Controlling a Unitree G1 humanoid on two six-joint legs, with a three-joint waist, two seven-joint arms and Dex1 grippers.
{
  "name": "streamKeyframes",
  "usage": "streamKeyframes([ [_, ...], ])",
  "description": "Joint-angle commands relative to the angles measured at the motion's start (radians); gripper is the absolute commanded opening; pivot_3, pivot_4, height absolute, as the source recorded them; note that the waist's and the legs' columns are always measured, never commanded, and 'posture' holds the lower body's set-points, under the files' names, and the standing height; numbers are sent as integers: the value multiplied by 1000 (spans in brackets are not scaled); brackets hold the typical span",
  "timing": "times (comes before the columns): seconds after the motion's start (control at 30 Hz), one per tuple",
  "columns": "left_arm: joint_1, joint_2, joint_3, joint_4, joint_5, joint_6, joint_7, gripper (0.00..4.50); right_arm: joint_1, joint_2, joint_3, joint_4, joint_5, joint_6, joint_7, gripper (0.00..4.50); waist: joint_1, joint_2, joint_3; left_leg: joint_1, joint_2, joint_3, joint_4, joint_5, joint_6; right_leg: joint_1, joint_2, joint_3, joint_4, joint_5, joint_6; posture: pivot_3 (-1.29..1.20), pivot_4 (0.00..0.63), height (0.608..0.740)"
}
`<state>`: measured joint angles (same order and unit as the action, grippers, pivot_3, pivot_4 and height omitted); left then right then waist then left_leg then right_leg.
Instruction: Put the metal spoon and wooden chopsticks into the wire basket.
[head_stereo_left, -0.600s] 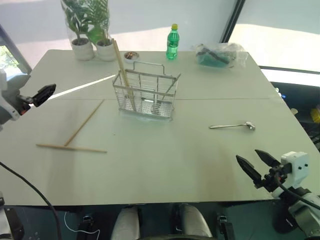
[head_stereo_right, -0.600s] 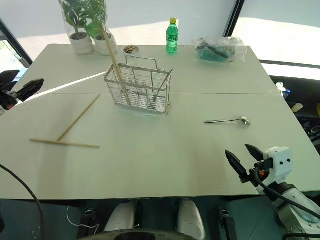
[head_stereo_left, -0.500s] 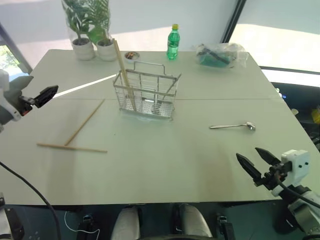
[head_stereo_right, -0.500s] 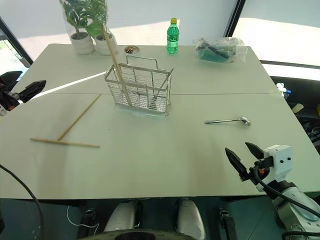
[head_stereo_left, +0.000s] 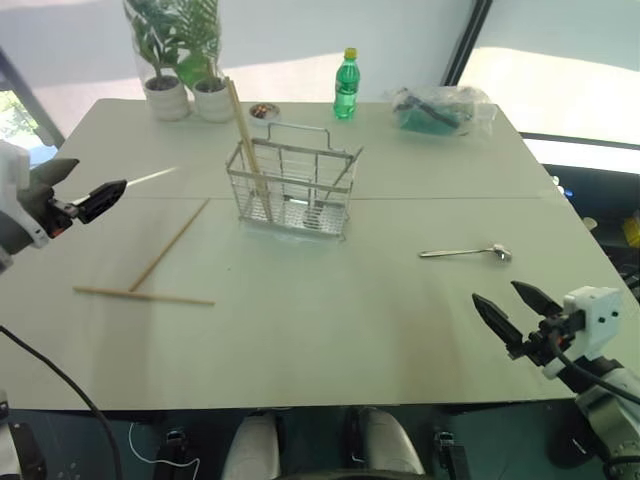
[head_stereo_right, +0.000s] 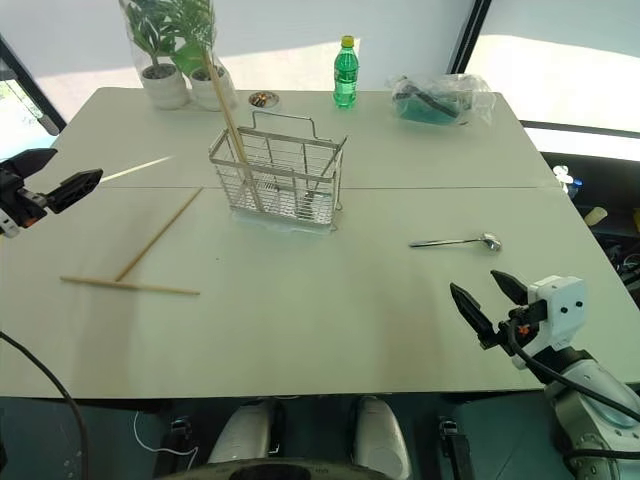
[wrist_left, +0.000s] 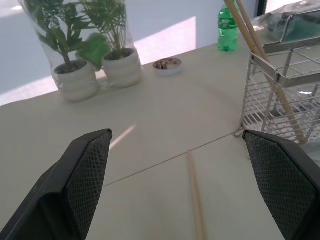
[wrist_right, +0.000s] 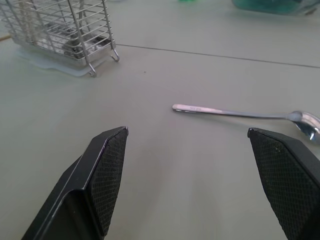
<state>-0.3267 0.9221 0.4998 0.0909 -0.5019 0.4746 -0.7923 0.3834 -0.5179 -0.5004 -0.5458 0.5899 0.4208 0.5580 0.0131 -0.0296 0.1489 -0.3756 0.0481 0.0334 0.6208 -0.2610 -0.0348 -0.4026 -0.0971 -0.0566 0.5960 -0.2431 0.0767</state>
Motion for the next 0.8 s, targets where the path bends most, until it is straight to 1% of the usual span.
streamKeyframes([
  [0.03,-2,26,31,-66,-15,17,9,4431,-38,-38,-20,14,-10,-14,8,3984,0,-1,0,0,0,0,0,0,0,0,0,0,0,0,0,0,150,717],
  [0.13,2,21,38,-121,-46,47,2,4431,-90,-86,-11,45,-21,-14,33,3984,0,-1,-1,0,0,0,0,0,0,0,0,0,0,0,0,0,150,717],
  [0.23,-2,20,36,-196,-106,104,-19,4431,-177,-164,16,95,-35,-3,78,3984,0,-2,-1,0,0,1,1,0,0,1,0,0,0,0,0,0,150,717],
  [0.27,-3,25,25,-235,-134,125,-39,4431,-226,-202,36,128,-45,-11,112,3984,-1,-2,-1,0,0,1,1,0,0,3,0,0,0,0,0,0,150,717],
  [0.37,-25,64,-59,-339,-212,184,-147,4431,-431,-334,147,288,-111,-73,260,3984,-6,-1,0,0,-1,1,2,0,0,5,0,0,0,0,0,0,150,717],
  [0.43,-36,80,-90,-363,-229,196,-186,4431,-503,-370,195,361,-140,-110,319,3984,-4,1,2,0,-1,2,2,0,0,4,0,0,-1,0,0,0,150,717],
  [0.5,-87,92,-165,-372,-224,194,-228,4431,-620,-411,290,475,-200,-183,425,3984,0,0,1,1,-1,1,2,0,0,5,1,0,0,0,0,0,150,717],
  [0.57,-157,84,-248,-362,-196,179,-254,4431,-739,-435,385,589,-266,-270,533,3984,1,2,3,0,-1,-1,2,0,1,6,3,0,0,0,0,0,150,717],
  [0.63,-227,66,-311,-335,-175,169,-273,4431,-844,-438,457,697,-323,-352,610,3984,-1,2,3,0,-1,-1,2,0,1,6,4,0,0,0,0,0,150,717],
  [0.8,-365,31,-399,-282,-178,195,-325,4431,-1080,-424,606,1008,-486,-584,750,3984,-7,3,6,0,-1,0,3,0,1,6,5,1,0,0,1,0,150,717],
])
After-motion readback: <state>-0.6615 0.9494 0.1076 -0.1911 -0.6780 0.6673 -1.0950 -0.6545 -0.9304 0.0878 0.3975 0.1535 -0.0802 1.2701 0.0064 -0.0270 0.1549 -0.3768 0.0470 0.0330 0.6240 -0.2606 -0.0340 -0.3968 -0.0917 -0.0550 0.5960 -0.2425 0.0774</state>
